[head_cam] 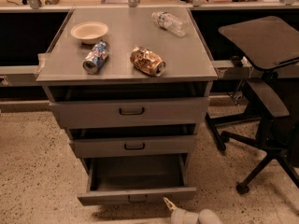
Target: Close bottom drawer
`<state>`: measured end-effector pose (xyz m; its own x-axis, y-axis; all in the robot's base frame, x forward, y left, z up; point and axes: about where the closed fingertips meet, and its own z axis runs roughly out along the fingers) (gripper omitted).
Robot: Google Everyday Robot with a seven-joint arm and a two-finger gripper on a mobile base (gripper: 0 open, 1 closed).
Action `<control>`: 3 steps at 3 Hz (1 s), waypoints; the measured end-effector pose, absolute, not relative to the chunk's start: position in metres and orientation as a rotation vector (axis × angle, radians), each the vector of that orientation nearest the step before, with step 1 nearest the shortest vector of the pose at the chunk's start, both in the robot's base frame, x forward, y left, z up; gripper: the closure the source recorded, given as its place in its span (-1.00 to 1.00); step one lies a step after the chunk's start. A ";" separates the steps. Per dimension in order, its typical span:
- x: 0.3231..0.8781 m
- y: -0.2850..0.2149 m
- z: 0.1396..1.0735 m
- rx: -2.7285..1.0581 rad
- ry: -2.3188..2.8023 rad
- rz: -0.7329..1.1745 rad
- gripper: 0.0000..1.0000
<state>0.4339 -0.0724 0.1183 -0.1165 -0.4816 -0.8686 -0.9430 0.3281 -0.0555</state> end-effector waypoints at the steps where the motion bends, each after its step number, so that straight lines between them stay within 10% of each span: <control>1: 0.434 -0.072 0.118 -1.280 1.741 0.681 -1.00; 3: 0.437 -0.058 0.113 -1.240 1.656 0.782 0.00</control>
Offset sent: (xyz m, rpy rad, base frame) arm -0.0090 -0.0092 -0.0040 0.0798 0.0331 -0.0309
